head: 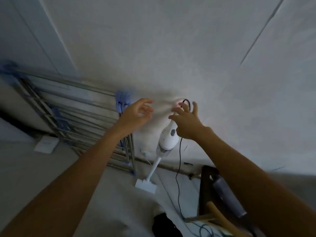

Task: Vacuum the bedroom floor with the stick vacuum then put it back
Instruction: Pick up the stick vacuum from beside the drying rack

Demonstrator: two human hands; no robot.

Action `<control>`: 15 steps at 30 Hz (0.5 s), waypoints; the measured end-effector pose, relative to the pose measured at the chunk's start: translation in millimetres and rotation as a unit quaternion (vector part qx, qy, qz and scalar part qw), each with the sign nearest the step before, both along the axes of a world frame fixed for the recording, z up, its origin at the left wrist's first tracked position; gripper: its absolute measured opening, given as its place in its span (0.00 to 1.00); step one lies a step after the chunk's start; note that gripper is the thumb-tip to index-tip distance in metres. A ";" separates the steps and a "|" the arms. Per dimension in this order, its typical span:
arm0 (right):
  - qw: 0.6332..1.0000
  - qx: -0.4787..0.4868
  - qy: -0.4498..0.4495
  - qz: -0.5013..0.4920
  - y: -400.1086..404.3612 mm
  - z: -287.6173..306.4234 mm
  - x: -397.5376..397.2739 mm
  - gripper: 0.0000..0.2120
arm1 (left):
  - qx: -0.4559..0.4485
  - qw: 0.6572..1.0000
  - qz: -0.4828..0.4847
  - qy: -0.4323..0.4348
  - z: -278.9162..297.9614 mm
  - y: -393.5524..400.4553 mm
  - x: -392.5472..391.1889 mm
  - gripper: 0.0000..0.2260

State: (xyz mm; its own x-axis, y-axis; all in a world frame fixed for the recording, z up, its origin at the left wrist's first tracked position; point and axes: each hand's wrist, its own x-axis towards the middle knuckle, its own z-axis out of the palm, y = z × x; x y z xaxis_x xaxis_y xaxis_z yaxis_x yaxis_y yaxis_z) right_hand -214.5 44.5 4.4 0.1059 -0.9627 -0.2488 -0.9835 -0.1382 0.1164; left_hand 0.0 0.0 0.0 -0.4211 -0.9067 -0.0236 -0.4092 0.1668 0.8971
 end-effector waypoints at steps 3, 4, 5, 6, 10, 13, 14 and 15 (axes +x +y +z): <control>0.973 0.015 0.178 0.146 -17.2 -15.6 -4.3 0.25 | 0.030 0.999 0.045 -0.007 -14.8 0.3 -4.2 0.19; 0.962 0.022 0.215 0.165 -20.1 -19.5 -1.7 0.24 | 0.041 0.998 0.055 -0.008 -18.3 2.4 -3.3 0.19; 0.953 0.032 0.243 0.179 -24.9 -23.4 1.9 0.23 | 0.049 0.996 0.068 -0.011 -25.7 4.6 -1.7 0.18; 0.945 0.029 0.263 0.194 -28.4 -26.8 5.5 0.22 | 0.059 0.995 0.083 -0.012 -32.2 7.0 0.2 0.18; 0.927 0.079 0.296 0.216 -26.7 -32.0 22.7 0.17 | 0.088 0.987 0.130 -0.018 -45.7 21.3 5.4 0.14; 0.914 0.123 0.306 0.237 -22.3 -34.8 32.7 0.17 | 0.106 0.981 0.161 -0.028 -52.8 33.3 14.2 0.13; 0.907 0.134 0.313 0.249 -20.2 -34.3 35.7 0.15 | 0.106 0.979 0.172 -0.027 -54.4 39.0 18.8 0.13; 0.902 0.147 0.314 0.259 -17.4 -33.4 37.6 0.14 | 0.107 0.977 0.183 -0.026 -55.4 44.0 22.8 0.12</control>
State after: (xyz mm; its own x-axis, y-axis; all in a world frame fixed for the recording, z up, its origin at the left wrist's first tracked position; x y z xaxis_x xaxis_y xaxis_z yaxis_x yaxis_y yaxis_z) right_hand -177.0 27.1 -29.0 0.2718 -0.7068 -0.6531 -0.5318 -0.6760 0.5102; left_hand 22.8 44.0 -55.4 -0.0630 -0.9684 -0.2413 -0.4523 -0.1878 0.8719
